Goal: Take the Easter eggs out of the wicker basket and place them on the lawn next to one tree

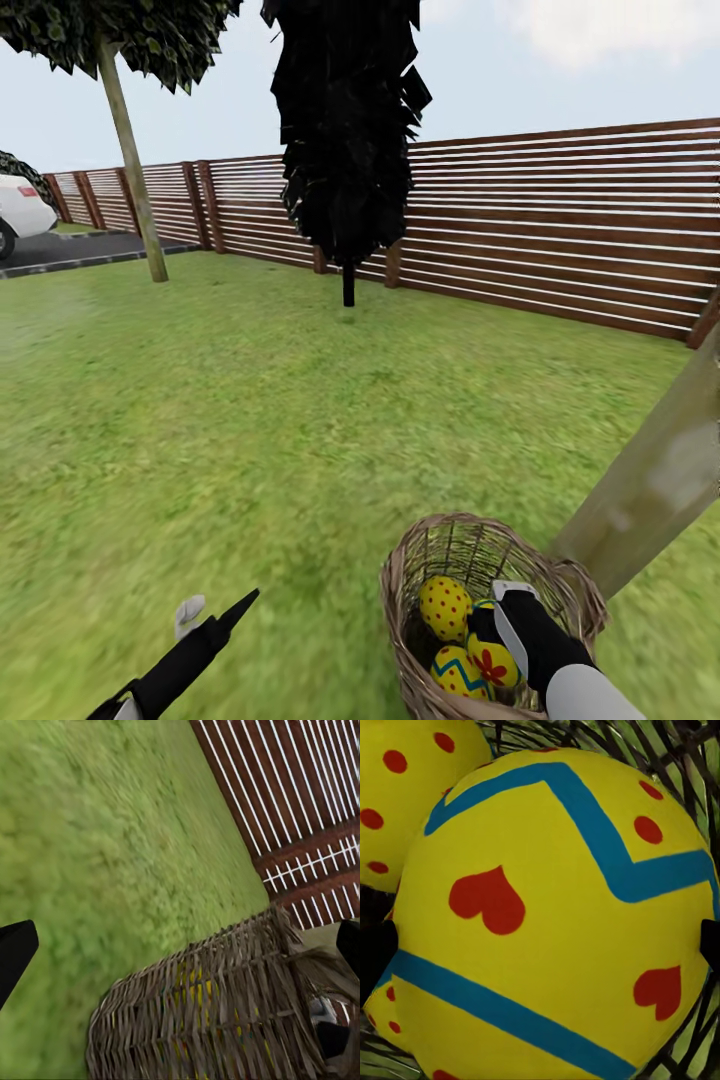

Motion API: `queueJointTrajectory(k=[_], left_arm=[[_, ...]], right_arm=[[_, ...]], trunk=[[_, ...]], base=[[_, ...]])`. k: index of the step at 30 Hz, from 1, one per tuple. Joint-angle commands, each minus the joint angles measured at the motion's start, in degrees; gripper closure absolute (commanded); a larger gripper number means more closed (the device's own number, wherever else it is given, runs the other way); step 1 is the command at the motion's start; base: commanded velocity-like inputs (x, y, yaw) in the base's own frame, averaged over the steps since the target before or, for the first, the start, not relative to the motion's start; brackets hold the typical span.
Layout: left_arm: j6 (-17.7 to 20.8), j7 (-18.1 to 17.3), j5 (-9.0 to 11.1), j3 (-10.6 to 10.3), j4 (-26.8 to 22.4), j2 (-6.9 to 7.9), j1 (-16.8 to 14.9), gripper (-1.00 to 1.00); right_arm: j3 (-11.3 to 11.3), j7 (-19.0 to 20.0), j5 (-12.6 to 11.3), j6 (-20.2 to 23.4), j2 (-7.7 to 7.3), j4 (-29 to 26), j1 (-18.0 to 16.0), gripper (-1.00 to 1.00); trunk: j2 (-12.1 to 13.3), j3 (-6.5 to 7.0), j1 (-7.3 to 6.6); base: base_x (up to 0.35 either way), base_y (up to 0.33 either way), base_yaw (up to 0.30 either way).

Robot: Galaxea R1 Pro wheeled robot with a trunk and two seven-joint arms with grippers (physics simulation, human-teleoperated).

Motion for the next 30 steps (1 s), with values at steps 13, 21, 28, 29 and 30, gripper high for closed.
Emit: queueJointTrajectory(k=[13, 21, 28, 29, 30], left_arm=[[-0.6, 0.2, 0.2, -0.1, 0.4, -0.78, 1.1, -1.0], [-0.4, 0.3, 0.1, -0.1, 0.4, -0.67, 1.1, -1.0], [9.8, 0.4, -0.4, -0.4, -0.2, 1.69, 1.1, -1.0], [9.9, 0.4, -0.4, -0.4, -0.3, 1.75, 1.1, -1.0], [10.0, 0.4, -0.4, -0.4, -0.3, 1.81, 1.1, -1.0]], right_arm=[[0.0, 0.5, 0.7, 0.4, -0.02, 0.1, -0.4, 1.0], [0.0, 0.9, 0.7, 0.4, -0.03, 0.1, -0.4, 1.0], [0.0, 4.9, 0.7, 0.5, -0.27, -0.3, -0.4, 1.0], [0.0, 4.9, 0.7, 0.5, -0.27, -0.4, -0.4, 1.0], [0.0, 4.9, 0.7, 0.5, -0.3, -0.5, -0.4, 1.0]], trunk=[[4.0, 1.75, -2.2], [7.2, 3.18, -3.96], [10.0, 4.44, -5.49], [10.4, 4.62, -5.71], [10.8, 4.8, -5.93]], base=[[0.0, 0.0, 0.0], [0.0, 0.0, 0.0], [-0.117, 0.0, 0.0], [-0.161, 0.0, 0.0], [-0.082, 0.0, 0.0]])
